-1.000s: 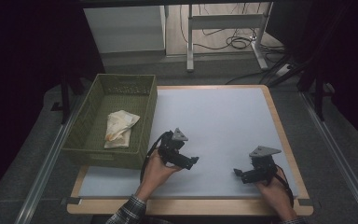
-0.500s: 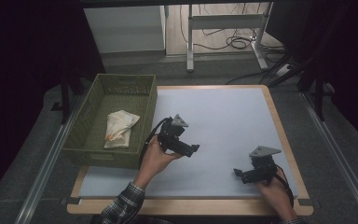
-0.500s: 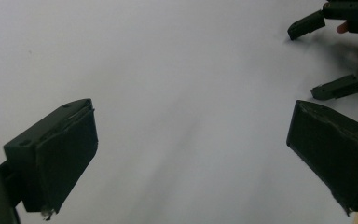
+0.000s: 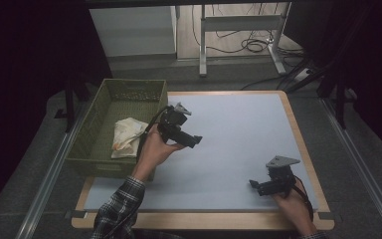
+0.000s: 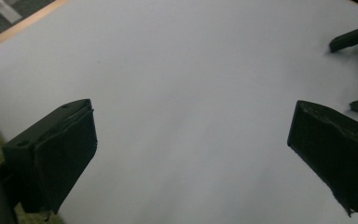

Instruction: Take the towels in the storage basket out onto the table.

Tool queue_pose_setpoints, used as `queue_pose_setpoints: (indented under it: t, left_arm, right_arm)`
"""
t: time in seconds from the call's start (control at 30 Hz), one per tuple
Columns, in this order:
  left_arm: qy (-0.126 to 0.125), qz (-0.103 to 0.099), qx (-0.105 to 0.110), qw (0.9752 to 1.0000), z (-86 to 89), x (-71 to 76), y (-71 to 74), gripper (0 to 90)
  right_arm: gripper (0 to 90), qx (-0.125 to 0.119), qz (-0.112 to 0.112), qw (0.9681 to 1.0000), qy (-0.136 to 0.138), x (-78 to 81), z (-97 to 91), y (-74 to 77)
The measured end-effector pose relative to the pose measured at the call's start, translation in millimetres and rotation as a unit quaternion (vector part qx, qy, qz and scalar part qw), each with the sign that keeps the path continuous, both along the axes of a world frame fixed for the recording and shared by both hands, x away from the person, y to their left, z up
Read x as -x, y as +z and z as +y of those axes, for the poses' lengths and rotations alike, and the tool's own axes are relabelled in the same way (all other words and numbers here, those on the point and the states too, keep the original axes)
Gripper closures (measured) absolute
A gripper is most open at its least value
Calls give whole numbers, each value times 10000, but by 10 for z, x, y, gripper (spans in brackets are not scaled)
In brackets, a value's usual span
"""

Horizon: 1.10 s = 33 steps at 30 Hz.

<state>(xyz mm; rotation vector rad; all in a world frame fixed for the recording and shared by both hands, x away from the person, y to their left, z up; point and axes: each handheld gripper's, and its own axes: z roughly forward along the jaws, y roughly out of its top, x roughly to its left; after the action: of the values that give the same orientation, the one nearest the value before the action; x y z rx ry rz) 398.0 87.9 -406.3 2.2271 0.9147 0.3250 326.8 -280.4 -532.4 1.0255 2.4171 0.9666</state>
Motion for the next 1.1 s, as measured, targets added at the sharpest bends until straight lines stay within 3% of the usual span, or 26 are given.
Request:
queue_pose_setpoints:
  t: [0.13,0.53,0.97,1.1]
  left_arm:
    - [153,11,-135,9998,110,-76,30,16]
    - [637,53,-278,9976,478,-233,152,10]
    - [1236,110,-342,9917,1036,-304,204,4]
    - [1461,185,-358,9884,1253,-321,169,5]
  right_arm:
    - [20,-1,-1,10000,-3,0,0,0]
    - [20,-1,0,10000,-1,0,0,0]
    - [20,2,0,10000,-2,0,0,0]
    - [20,3,-1,10000,0,-1,0,0]
